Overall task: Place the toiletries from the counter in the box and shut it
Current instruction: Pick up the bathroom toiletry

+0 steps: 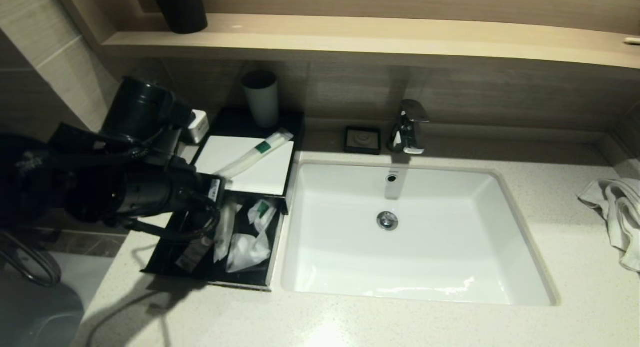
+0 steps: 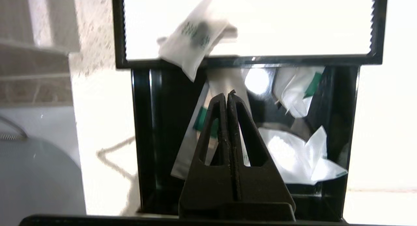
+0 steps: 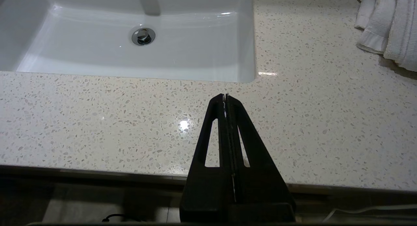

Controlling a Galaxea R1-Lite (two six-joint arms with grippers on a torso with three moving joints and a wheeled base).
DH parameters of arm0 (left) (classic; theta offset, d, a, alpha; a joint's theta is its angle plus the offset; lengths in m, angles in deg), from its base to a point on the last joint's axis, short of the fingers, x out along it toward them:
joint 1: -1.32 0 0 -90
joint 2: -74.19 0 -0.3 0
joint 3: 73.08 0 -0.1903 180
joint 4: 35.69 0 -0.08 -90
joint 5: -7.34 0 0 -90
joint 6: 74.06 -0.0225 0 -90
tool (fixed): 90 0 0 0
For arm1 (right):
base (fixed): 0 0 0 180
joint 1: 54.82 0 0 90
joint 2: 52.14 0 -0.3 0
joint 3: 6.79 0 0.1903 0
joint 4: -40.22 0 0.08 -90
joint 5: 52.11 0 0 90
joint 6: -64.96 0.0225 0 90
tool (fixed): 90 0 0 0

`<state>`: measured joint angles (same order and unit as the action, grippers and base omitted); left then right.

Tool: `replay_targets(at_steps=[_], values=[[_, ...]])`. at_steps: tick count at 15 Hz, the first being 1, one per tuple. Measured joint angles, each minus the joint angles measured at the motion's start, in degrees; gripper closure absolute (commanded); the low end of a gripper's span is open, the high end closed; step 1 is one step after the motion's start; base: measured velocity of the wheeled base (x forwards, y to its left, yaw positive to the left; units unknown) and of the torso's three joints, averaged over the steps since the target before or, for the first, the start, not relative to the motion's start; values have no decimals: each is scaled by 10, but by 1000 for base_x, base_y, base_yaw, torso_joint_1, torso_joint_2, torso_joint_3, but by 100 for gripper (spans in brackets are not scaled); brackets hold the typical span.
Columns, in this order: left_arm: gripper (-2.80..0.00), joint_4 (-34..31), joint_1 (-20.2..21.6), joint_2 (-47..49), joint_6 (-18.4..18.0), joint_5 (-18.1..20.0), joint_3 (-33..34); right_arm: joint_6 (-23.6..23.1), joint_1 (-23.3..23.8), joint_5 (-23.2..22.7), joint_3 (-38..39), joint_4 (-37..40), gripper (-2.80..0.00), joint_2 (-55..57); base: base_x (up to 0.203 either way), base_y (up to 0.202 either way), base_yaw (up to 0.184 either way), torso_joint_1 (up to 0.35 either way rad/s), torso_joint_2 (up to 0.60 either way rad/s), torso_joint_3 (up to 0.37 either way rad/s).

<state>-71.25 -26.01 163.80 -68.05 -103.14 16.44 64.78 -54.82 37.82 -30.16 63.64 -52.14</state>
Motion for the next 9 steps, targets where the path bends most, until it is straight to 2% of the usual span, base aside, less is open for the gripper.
replay_targets(at_steps=[4, 7, 9], values=[[0, 44, 44, 8, -51, 76, -2, 0, 0, 0, 0, 0, 0, 0, 0, 0, 0, 0, 0, 0], [0, 72, 77, 10, -68, 147, -2, 0, 0, 0, 0, 0, 0, 0, 0, 0, 0, 0, 0, 0], [0, 96, 95, 11, -76, 174, -2, 0, 0, 0, 0, 0, 0, 0, 0, 0, 0, 0, 0, 0]])
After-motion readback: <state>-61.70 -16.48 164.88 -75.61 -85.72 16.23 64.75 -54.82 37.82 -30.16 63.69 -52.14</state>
